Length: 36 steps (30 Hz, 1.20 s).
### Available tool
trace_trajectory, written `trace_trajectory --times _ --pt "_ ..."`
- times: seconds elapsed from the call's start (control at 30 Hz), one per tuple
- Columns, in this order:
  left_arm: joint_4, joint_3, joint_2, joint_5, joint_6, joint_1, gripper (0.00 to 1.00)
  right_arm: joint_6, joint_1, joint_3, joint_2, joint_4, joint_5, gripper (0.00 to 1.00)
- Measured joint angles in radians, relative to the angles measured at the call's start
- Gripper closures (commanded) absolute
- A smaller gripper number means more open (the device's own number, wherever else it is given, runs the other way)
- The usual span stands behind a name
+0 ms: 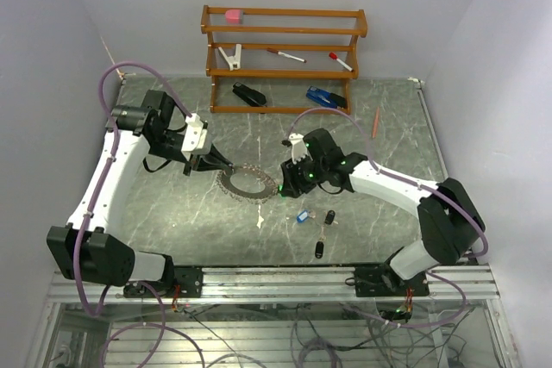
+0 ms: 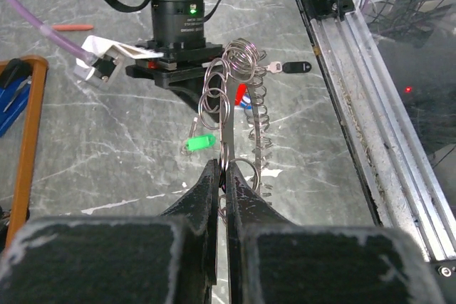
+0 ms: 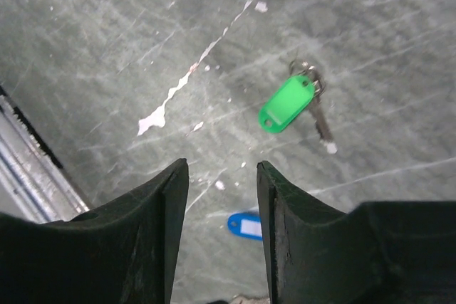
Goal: Put the keys on the keyring
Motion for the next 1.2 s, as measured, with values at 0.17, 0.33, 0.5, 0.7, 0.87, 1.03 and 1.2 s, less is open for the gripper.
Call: trace_trajectory --times 0.17,0.33,0.5,0.7,0.87,1.03,1.2 --pt "-0.016 -0.014 0.000 0.016 0.018 0.000 0.93 -0.077 -0.010 -0.021 0.024 0.104 0.018 0.57" --pt "-0.020 -0.016 0.000 0.019 0.024 0.000 0.93 -0.138 -0.026 -0.020 0.121 0.167 0.021 0.58" --pt "-0.024 -0.024 0.000 0.021 0.028 0.001 0.93 -0.181 -0.032 0.002 0.219 0.189 0.036 0.58" --pt "-0.026 -0.026 0.000 0.022 0.028 0.002 0.93 -0.213 -0.043 0.044 0.259 0.207 0.047 0.58" --pt "-0.028 -0.033 0.000 0.022 0.028 0.003 0.93 -0.229 -0.049 0.078 0.262 0.234 0.051 0.59" --pt "-0.028 -0.034 0.000 0.022 0.028 0.007 0.93 -0.239 -0.049 0.089 0.292 0.241 0.041 0.62" --pt "-0.028 -0.034 0.000 0.022 0.028 0.008 0.93 -0.247 -0.049 0.089 0.314 0.239 0.027 0.68"
